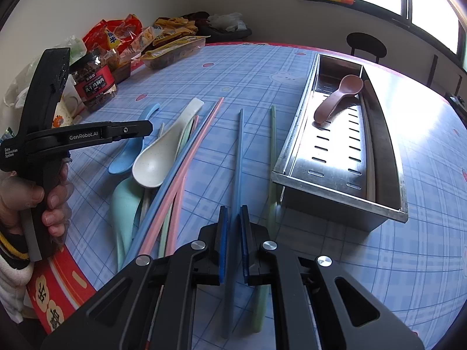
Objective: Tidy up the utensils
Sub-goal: 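Grasp the blue spoon by its handle with the left tool, then grasp a blue chopstick with the right tool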
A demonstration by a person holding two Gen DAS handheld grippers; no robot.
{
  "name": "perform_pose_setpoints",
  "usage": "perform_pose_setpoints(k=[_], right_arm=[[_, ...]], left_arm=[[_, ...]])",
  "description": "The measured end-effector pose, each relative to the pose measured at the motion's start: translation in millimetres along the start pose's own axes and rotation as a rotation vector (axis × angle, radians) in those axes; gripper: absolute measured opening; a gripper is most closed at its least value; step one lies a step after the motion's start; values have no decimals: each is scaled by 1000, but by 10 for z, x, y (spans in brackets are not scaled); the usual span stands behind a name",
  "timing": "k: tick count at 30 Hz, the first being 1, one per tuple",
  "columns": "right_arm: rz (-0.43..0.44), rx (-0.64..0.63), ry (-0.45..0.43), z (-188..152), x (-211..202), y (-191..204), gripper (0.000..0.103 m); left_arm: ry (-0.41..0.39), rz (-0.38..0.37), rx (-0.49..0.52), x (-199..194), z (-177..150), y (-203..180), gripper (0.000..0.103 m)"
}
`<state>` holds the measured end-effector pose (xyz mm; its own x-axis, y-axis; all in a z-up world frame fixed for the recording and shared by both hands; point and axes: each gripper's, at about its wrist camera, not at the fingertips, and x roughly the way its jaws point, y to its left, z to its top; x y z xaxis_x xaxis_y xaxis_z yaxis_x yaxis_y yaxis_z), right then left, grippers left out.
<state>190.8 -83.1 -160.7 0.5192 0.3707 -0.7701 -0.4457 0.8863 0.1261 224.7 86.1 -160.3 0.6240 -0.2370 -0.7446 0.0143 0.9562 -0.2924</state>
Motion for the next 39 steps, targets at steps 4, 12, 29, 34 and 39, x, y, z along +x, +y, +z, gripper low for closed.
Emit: perform_pose_setpoints(k=[4,12,29,34,39], right_arm=[[2,0,0,3,4,10,9],[9,6,1,5,10,5,9],[-64,-54,2,10,34,131,9],[-38,-54,-21,-21,-10,130,6],[-15,-25,-76,-37,-120,63,6]], left_arm=[[6,-29,7,6,-41,-15,14],[-10,-26,64,-27,-101,-110,13],[-57,-43,34,-129,-110,-61,12],[-73,-42,48,-161,-112,-84,12],[-82,-41,53,-179,-116,-98,12]])
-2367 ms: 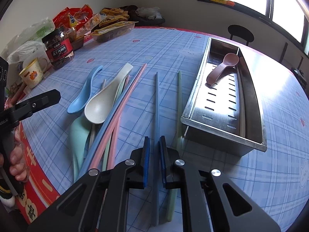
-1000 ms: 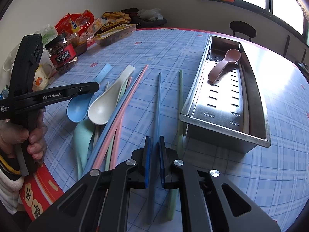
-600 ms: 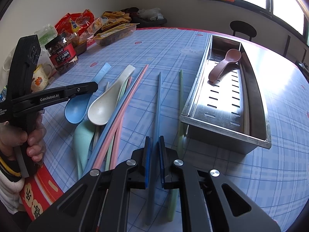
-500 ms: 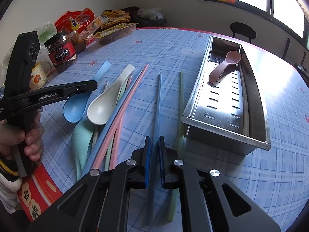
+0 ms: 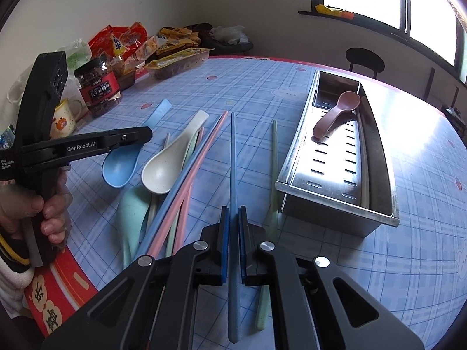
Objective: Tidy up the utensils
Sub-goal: 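Grasp a blue chopstick with the right tool, then carry the blue spoon and blue chopstick over the steel tray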
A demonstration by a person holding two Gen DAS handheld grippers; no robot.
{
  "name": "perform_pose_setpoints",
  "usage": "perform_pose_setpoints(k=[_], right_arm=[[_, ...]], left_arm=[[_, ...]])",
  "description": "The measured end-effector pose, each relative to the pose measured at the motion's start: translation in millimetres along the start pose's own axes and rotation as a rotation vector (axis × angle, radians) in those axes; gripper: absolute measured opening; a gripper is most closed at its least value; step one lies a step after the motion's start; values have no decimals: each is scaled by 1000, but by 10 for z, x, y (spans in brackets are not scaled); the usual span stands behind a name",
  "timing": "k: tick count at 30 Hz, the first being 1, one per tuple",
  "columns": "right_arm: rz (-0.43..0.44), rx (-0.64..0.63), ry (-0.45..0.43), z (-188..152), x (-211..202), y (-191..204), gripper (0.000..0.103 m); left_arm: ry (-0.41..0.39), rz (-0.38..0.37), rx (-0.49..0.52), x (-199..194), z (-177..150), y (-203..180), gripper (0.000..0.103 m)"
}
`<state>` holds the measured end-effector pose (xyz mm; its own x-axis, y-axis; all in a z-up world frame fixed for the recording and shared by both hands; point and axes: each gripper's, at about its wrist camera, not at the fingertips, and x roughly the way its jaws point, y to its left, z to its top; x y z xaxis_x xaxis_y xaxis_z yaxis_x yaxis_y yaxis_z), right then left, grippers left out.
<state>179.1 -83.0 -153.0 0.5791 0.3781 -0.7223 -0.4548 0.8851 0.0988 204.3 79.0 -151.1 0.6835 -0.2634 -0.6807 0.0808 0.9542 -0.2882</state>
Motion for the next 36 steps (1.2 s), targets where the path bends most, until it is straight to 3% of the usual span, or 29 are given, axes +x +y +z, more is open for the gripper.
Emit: perform_pose_setpoints(k=[11,17,25,33,36], right_arm=[[31,48,-81,-3,-167,-100,6],[103,140,-154,191,-368,-334,6],[-7,287,-311,815,-373,-931,6],[76,534,-239,582,-50,-1512,6],[75,556,-233,552,-7,-1532,6]], left_arm=[[-47,11,-18,-90,-11,39,12],[-54,15,-50,-104,0,108,12],[-74,53,-61,-139,-2,111,12],[-74,17,-62,-242,150,42,12],[-66,-1,-42,-237,304,-100,12]])
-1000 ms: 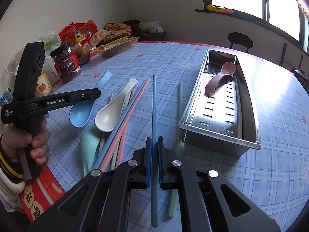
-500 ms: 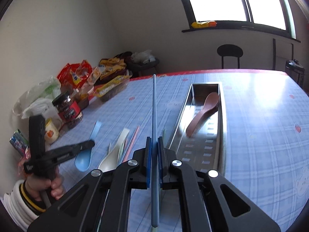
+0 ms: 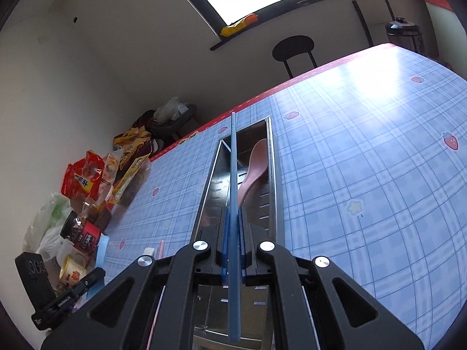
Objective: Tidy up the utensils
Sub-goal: 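Carry the blue spoon and blue chopstick over the steel tray, then lower both items into the tray and open both tools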
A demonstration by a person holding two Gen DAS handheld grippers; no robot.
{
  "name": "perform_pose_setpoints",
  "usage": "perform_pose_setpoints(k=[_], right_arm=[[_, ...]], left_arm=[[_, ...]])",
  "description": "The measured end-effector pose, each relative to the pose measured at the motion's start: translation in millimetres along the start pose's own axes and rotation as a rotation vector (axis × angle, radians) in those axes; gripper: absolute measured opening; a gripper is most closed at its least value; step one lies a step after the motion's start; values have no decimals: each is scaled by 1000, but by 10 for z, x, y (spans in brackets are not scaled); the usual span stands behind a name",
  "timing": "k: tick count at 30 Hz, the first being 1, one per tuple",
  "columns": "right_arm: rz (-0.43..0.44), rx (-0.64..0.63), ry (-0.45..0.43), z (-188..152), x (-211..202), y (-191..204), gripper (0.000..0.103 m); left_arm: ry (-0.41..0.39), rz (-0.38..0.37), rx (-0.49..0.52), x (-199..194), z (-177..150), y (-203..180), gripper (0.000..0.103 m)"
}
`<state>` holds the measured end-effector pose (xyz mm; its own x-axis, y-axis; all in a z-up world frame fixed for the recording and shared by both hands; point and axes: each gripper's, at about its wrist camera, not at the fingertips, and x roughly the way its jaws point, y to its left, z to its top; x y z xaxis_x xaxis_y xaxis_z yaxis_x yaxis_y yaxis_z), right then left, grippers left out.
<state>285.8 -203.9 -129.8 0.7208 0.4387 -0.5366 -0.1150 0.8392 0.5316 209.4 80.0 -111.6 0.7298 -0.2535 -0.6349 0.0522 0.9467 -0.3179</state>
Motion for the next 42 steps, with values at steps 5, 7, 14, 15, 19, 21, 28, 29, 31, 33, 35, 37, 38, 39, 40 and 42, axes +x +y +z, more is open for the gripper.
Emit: perform_pose_setpoints(k=[5,7,14,15,19,21,28,29,31,33,35,37,38,39,40,42], right_arm=[[-5,15,12,-37,56,4,6],[-18,27,8,-38,66,-22,6],[-50,77,15,-22,113,-154,6],[-50,80,15,-19,123,-157,6],[-49,83,20,-9,144,-144,7],[-47,84,27,-16,163,-138,7],[-39,93,51,-20,236,-153,7],[-41,92,51,-21,235,-152,7],[-42,91,51,-27,238,-144,7],[-44,91,51,-27,241,-143,7],[-47,90,50,-26,246,-152,7],[-49,89,49,-23,257,-151,7],[-47,91,49,-23,259,-154,7],[-46,91,49,-22,260,-156,7],[-45,90,49,-23,255,-159,8],[-48,86,44,-13,238,-157,9]], left_arm=[[15,-43,89,172,206,-419,12],[28,-59,118,287,271,-592,12],[84,-135,195,780,489,-1135,12],[91,-144,206,844,503,-1203,12],[131,-164,244,1111,569,-1407,12],[155,-167,248,1247,584,-1461,12],[204,-189,252,1495,526,-1573,12],[209,-192,255,1513,513,-1585,12],[217,-194,261,1546,492,-1604,12],[221,-191,266,1572,486,-1618,12],[225,-189,266,1614,496,-1622,12],[231,-183,267,1642,499,-1623,12],[235,-181,267,1657,503,-1622,12],[237,-177,268,1669,496,-1630,12],[239,-176,268,1682,489,-1634,12],[243,-176,268,1714,493,-1643,12]])
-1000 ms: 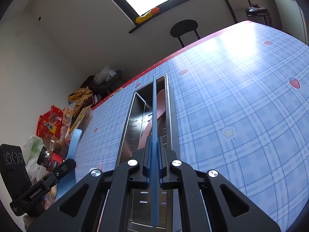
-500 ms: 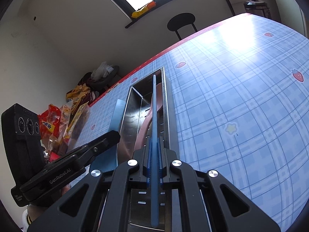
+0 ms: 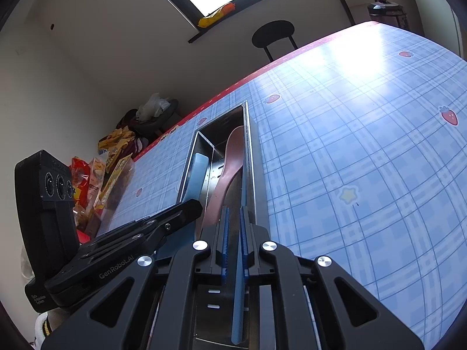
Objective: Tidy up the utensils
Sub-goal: 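Lower both items into the tray and open both tools, then move both tools back to the remaining utensils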
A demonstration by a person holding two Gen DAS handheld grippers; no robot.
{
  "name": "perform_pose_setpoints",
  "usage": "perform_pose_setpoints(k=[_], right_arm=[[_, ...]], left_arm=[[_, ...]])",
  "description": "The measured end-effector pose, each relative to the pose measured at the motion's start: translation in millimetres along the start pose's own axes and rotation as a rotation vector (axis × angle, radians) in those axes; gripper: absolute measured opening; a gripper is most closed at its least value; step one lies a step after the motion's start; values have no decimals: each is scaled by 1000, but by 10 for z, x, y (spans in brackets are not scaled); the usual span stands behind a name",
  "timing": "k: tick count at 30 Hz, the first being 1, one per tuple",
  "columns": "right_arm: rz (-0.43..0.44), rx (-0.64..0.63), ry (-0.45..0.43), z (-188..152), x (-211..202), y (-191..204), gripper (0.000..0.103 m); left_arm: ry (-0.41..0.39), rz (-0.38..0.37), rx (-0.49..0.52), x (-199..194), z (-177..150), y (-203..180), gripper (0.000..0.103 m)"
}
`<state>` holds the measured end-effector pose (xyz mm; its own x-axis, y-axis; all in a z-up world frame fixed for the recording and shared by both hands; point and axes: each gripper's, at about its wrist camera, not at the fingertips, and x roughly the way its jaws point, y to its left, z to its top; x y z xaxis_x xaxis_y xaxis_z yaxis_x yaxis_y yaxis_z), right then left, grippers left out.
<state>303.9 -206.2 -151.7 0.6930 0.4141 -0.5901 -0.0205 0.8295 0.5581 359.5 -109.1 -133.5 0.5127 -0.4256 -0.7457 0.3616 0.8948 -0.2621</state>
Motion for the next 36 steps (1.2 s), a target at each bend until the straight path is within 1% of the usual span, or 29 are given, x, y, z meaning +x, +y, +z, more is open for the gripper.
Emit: perform_pose_setpoints(k=[5,7,8,9,12,13,14,15,16,17,18,19,20,21,22,23,24,25,27,28,32,36], right_arm=[[-13,-8,-28,29,-88,4,9],[-19,-7,-36,38,-117,-3,14],[-21,-7,-39,42,-128,-5,17],[-22,-7,-40,43,-135,-5,20],[-19,-13,-43,42,-163,-5,24],[-21,-16,-45,41,-169,3,26],[-21,-19,-47,39,-176,12,29],[-20,-22,-50,36,-188,15,35],[-20,-25,-54,33,-205,20,38],[-22,-29,-58,30,-217,26,44],[-24,-32,-64,30,-235,29,50],[-25,-37,-70,33,-253,39,53],[-26,-42,-79,31,-277,45,60],[-25,-49,-90,33,-299,58,68],[-24,-58,-101,30,-325,72,72],[-25,-68,-111,27,-349,91,80],[-26,-79,-119,21,-372,114,86],[-23,-91,-125,17,-388,143,88],[-20,-123,-129,-6,-409,210,96],[-22,-139,-125,-18,-409,242,97],[-30,-206,-118,-94,-391,394,97],[-25,-279,-118,-169,-408,538,97]], left_arm=[[14,4,16,68,0,-43,12],[19,5,19,88,1,-44,12],[20,6,19,99,6,-44,13],[17,8,20,100,10,-46,15],[5,1,18,69,27,-37,24],[-1,12,20,43,31,-36,25],[-8,20,24,5,35,-30,26],[-14,24,24,-34,37,-21,28],[-21,27,22,-81,39,-2,31],[-34,34,21,-139,35,12,38],[-49,43,22,-208,27,28,49],[-65,54,24,-283,13,45,53],[-80,63,24,-366,-3,64,60],[-92,70,24,-447,-21,82,60],[-98,82,24,-522,-43,104,61],[-106,96,22,-603,-71,132,68],[-120,107,17,-693,-105,162,88],[-141,113,9,-791,-145,188,93],[-163,131,-2,-977,-236,251,94],[-168,146,-7,-1057,-283,276,94],[-187,188,-48,-1358,-512,394,97],[-189,229,-95,-1563,-813,507,97]])
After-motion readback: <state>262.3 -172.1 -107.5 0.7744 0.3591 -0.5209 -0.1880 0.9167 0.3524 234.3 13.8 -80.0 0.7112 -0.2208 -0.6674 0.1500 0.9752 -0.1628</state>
